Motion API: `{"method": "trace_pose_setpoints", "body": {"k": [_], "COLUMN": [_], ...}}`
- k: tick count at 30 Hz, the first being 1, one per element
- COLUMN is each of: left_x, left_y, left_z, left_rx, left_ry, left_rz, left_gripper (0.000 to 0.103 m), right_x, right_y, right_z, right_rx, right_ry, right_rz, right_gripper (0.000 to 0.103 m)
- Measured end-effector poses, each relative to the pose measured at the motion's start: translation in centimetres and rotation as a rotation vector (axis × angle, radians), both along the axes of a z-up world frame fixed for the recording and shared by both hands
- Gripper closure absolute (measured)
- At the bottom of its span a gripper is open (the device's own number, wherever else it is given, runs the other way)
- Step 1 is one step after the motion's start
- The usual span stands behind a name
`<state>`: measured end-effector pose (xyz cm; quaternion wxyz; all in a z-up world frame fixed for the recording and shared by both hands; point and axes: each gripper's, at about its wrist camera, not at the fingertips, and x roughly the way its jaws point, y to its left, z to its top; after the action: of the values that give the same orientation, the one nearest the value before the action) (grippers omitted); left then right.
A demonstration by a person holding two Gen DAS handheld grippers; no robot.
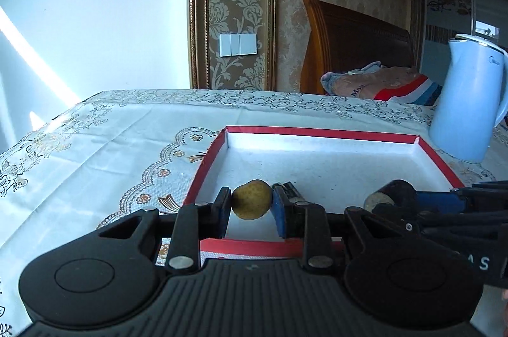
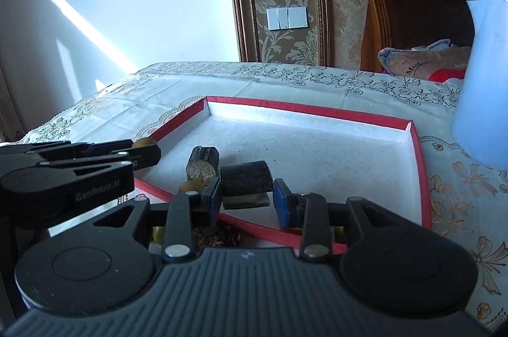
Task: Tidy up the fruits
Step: 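Carry the kiwi and the eggplant slice over the red tray with both tools, then lower both pieces into the tray and open both tools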
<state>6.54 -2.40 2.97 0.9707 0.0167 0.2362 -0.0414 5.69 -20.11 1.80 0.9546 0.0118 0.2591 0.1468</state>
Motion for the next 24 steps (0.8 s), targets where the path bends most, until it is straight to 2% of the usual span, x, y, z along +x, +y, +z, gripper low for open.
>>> {"method": "trace_pose_setpoints", "body": {"k": [6,13,24], "left_x": [2.5,3.3,3.0], "left_y": [0.7,0.1,-0.9], "left_z": [-1.4,-2.6,-3.0], "left_rx": [-0.028,-0.011,0.039], "left_ry": [0.066,0.11,0.102], "left_rz": [-0.002,-0.037,-0.043], "left_gripper": [0.076,0.076,0.076], "right_x": [1.0,1.7,2.1], "right_y": [0.7,0.7,0.6], "right_z": [-1.1,-1.8,-2.3], "right_rx": [-0.025,-0.011,0.008], "right_ry": [0.023,0.036,0.036], "right_rz": [-0.01,-0.003,0.002], "right_gripper": [0.07,0.07,0.07]}}
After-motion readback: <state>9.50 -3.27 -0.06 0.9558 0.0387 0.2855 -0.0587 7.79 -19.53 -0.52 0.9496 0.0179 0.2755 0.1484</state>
